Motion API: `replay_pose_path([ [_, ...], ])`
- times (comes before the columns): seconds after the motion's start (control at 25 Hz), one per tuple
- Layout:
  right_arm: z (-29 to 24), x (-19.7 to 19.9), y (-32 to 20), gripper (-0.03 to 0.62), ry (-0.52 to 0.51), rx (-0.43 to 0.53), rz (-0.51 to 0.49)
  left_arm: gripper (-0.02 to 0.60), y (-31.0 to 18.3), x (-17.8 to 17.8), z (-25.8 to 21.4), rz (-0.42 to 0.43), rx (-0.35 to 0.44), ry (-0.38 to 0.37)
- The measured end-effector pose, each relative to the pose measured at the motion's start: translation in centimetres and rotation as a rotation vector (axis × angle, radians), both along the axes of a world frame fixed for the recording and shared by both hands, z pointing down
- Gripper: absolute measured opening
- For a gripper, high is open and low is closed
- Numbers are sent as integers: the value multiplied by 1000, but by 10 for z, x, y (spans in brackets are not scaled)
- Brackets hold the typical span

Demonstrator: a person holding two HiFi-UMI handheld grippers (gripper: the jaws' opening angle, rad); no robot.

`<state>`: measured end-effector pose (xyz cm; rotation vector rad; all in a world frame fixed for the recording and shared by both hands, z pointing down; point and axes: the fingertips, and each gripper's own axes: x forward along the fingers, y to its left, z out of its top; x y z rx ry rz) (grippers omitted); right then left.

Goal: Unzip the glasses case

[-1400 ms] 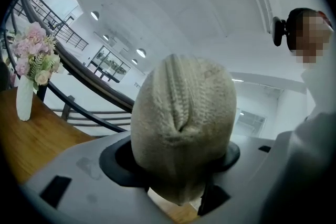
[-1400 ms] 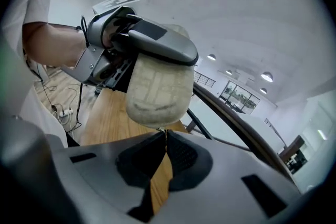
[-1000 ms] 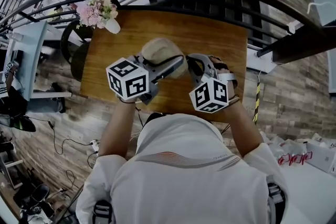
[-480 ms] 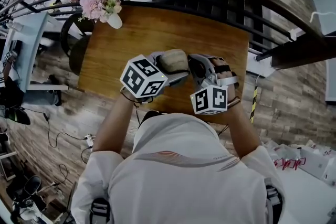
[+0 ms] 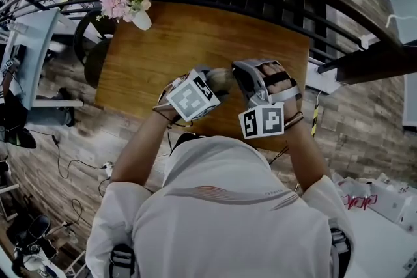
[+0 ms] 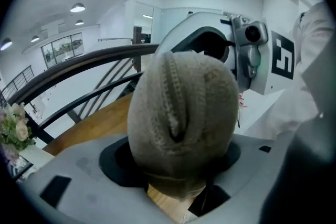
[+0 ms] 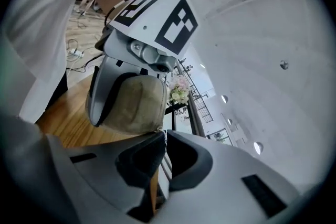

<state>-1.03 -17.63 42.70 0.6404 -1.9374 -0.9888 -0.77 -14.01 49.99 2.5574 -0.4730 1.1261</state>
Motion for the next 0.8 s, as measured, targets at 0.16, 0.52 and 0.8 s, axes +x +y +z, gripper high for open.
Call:
replay_pose_path([
  [0.16,10,0,8,57,60,0,-39,293,5,-8,22,56,5,-162],
  [0.52,23,-15,26,55,142,-4,-109,293,13,-20,57,163,24,-375],
  [0.8,31,-20,33,55,207,14,-144,293,11,-25,71,201,69,-462],
])
